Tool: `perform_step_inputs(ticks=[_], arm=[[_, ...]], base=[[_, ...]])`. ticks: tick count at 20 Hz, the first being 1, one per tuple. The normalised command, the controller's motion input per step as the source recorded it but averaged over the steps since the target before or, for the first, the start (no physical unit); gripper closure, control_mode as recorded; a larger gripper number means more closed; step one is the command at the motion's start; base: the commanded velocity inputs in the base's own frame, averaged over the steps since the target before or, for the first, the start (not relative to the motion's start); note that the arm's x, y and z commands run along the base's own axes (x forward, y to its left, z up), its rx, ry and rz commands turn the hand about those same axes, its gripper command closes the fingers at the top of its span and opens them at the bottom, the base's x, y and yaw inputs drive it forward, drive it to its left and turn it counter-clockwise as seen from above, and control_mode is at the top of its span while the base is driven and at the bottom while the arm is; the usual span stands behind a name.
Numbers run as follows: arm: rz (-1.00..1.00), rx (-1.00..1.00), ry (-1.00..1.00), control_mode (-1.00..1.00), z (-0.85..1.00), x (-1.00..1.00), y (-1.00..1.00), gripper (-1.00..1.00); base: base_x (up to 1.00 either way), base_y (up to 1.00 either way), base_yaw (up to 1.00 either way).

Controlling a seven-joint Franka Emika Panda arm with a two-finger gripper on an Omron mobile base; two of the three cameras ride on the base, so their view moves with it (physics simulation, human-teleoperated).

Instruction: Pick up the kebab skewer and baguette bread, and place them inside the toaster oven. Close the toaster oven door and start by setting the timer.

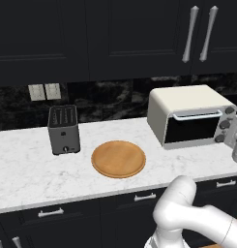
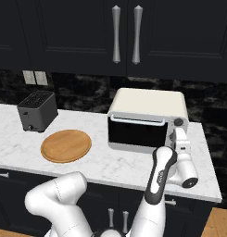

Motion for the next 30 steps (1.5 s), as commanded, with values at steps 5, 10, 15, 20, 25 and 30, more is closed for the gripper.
perform_step_inputs(ticks=[5, 10, 15, 20, 25, 30], arm=[[-0.01, 0.00, 0.00, -1.00, -0.01, 0.00, -0.32, -1.00], [0.00, 0.00, 0.03, -1.00, -0.11, 0.00, -0.11, -1.00], [0.00, 0.00, 0.03, -1.00, -0.20, 0.00, 0.00, -1.00], [0.00, 0.00, 0.00, -1.00, -0.07, 0.01, 0.14, -1.00], [0.00, 0.00, 0.00, -1.00, 0.00, 0.16, 0.05, -1.00], [0.00, 0.00, 0.00, -1.00, 0.00, 0.25, 0.00, -1.00]], base=[[0.00, 0.00, 0.00], [0.00, 0.00, 0.00], [0.00, 0.00, 0.00], [0.00, 0.00, 0.00], [0.00, 0.00, 0.00], [0.00, 0.00, 0.00]])
